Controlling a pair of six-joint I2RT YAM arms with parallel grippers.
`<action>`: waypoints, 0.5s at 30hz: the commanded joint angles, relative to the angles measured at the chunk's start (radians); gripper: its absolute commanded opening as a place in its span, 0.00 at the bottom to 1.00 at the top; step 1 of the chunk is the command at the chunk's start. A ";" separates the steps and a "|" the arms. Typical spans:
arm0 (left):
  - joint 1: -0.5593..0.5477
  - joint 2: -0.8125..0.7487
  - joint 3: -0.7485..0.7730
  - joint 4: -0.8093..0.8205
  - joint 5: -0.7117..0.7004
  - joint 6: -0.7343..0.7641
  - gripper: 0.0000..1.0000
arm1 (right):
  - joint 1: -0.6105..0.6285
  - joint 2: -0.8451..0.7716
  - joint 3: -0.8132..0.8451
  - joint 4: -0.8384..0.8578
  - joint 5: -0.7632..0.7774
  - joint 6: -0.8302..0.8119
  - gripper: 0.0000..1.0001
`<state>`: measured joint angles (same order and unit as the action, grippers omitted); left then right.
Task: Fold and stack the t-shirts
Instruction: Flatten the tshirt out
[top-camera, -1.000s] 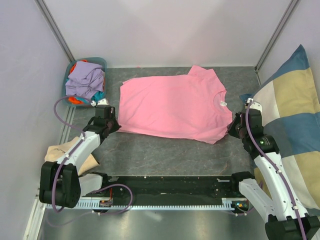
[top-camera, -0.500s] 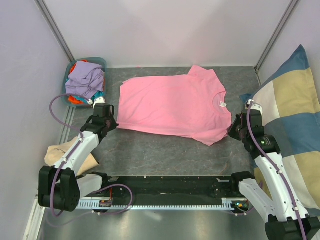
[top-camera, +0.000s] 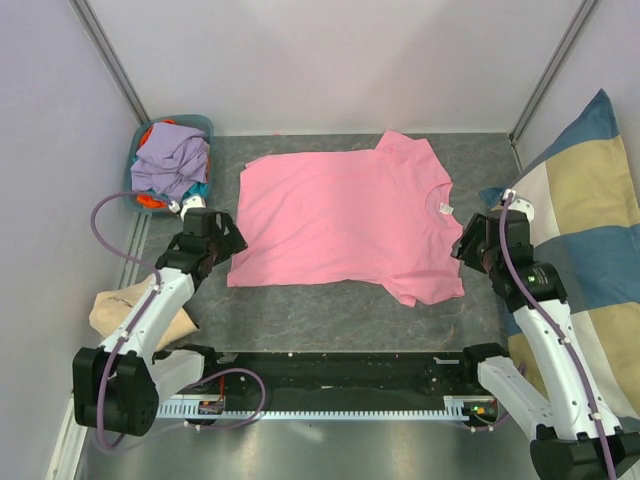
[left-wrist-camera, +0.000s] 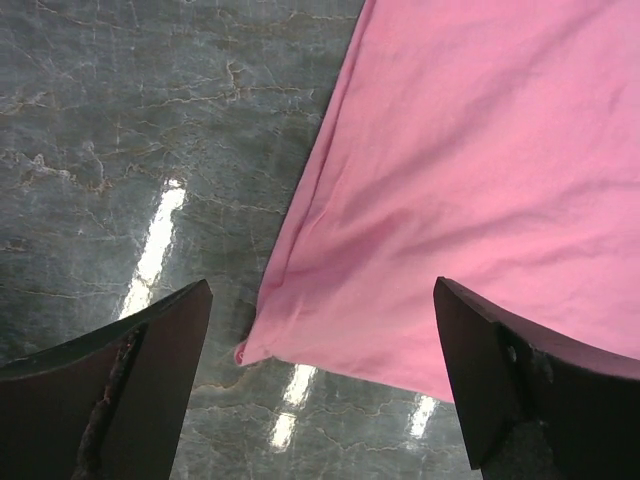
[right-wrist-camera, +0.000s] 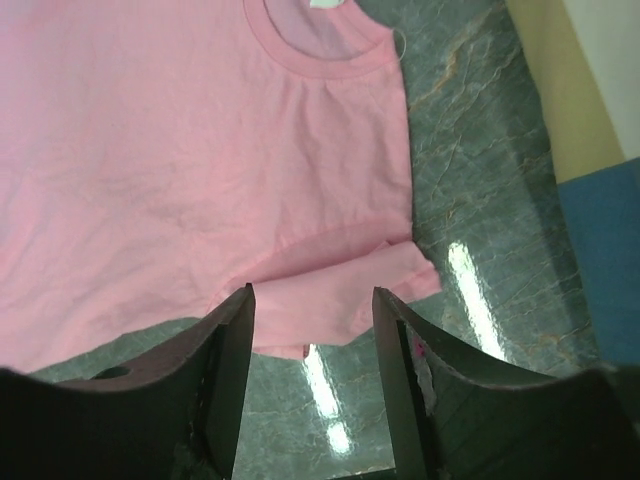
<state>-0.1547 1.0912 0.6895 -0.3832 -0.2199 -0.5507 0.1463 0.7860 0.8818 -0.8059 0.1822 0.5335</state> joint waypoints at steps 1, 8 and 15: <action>0.001 -0.043 0.087 -0.011 -0.024 -0.031 1.00 | -0.002 0.059 0.098 0.051 0.053 -0.027 0.59; 0.001 -0.054 0.062 0.030 0.027 -0.026 1.00 | 0.001 0.070 0.028 0.096 -0.139 -0.050 0.60; 0.001 -0.063 0.019 0.075 0.123 -0.054 1.00 | 0.133 0.001 -0.122 0.074 -0.161 0.015 0.56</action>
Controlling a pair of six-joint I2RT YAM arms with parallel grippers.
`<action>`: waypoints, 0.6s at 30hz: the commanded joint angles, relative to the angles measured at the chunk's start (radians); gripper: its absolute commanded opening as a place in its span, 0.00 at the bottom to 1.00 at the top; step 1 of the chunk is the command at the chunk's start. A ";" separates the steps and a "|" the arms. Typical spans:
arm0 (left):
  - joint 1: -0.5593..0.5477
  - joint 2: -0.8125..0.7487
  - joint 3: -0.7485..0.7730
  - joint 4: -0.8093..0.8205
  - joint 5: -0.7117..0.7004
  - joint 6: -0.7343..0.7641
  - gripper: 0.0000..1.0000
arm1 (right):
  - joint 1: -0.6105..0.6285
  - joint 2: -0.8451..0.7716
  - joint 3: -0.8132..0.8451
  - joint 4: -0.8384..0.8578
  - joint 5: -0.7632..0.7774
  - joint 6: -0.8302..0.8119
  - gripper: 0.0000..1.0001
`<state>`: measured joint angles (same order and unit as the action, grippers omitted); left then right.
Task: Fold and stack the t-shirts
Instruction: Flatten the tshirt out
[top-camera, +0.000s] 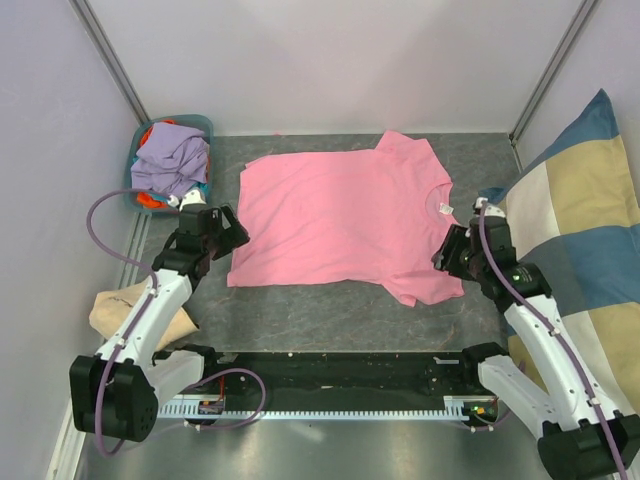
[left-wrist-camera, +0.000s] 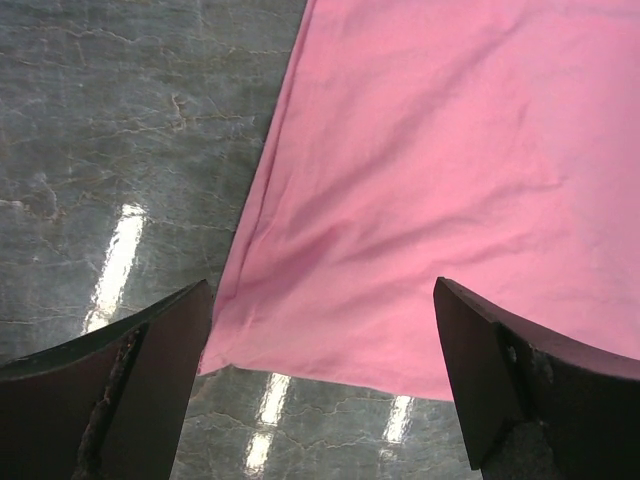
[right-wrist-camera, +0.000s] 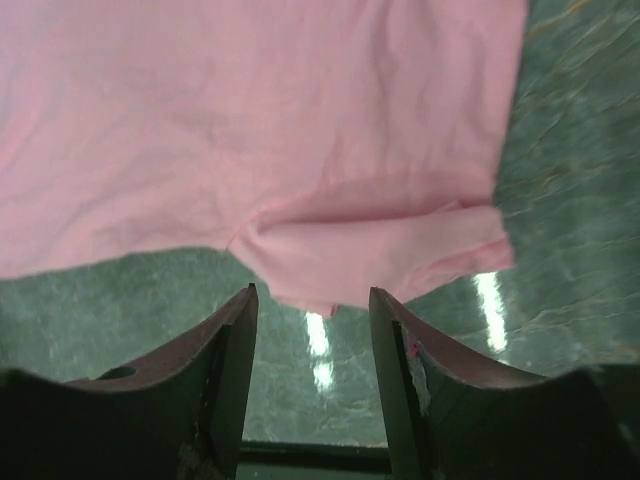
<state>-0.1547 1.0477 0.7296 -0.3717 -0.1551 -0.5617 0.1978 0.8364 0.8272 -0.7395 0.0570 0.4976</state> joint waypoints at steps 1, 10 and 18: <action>0.000 -0.031 -0.024 0.065 0.063 -0.046 1.00 | 0.106 -0.054 -0.079 0.012 -0.025 0.071 0.56; -0.002 -0.078 -0.071 0.080 0.106 -0.049 1.00 | 0.532 0.125 -0.161 0.196 0.217 0.278 0.64; -0.002 -0.118 -0.107 0.076 0.111 -0.032 1.00 | 0.716 0.276 -0.180 0.219 0.500 0.392 0.86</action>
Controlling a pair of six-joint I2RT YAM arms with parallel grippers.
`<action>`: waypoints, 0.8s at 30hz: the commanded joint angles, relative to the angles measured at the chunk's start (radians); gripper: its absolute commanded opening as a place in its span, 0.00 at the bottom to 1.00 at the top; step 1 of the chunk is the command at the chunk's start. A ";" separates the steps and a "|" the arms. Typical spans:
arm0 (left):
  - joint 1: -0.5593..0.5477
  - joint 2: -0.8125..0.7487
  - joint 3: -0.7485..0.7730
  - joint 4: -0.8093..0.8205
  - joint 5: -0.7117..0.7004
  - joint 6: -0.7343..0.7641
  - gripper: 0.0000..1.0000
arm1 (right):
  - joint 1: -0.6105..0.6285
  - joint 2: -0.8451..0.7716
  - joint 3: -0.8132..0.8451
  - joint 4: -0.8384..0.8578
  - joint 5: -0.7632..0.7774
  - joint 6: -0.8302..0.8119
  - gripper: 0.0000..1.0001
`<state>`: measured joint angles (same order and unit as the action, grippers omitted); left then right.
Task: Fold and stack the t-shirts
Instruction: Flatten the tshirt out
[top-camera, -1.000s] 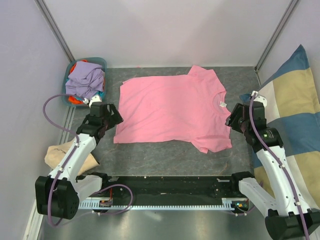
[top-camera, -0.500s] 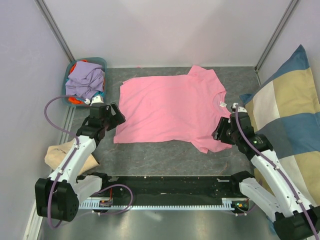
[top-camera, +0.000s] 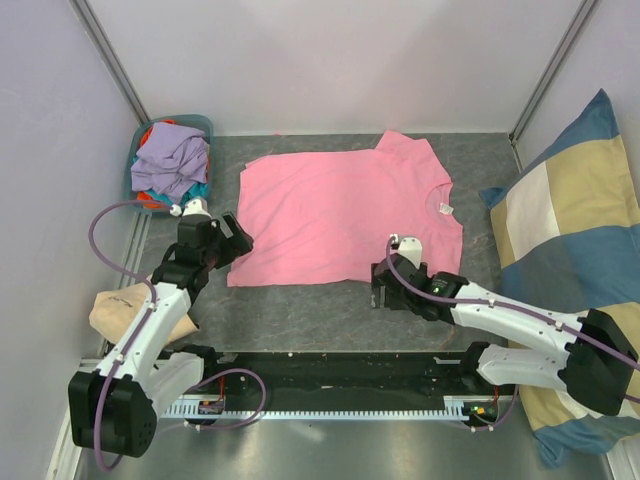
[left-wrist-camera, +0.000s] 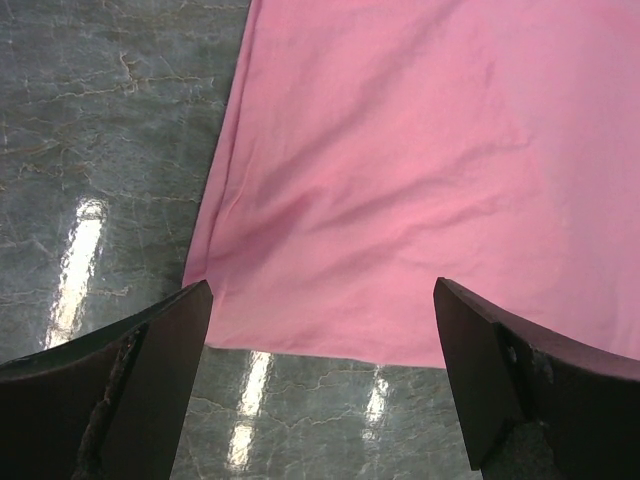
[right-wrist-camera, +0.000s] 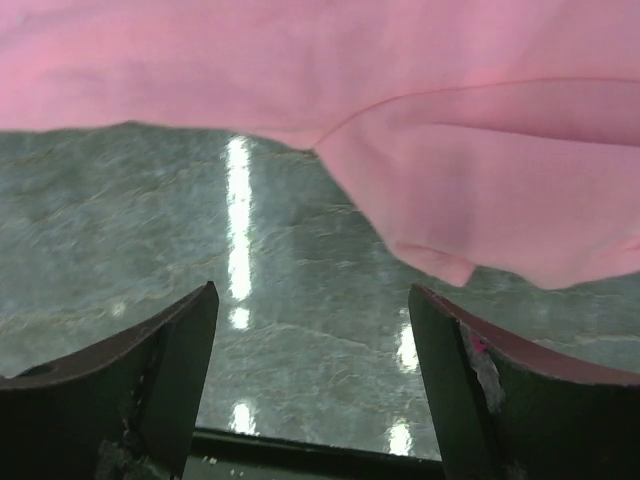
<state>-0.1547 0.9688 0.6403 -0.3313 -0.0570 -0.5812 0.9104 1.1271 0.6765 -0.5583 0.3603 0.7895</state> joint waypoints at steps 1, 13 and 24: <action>-0.002 -0.041 -0.022 0.032 0.013 -0.009 1.00 | 0.004 -0.023 -0.040 0.040 0.221 0.112 0.86; -0.002 -0.015 -0.033 0.037 0.020 -0.009 1.00 | 0.004 0.029 -0.109 0.047 0.235 0.163 0.84; 0.000 -0.015 -0.051 0.038 0.008 -0.002 1.00 | 0.004 0.089 -0.137 0.121 0.212 0.163 0.82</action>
<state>-0.1547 0.9550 0.5972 -0.3264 -0.0467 -0.5808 0.9127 1.1927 0.5499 -0.4900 0.5575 0.9367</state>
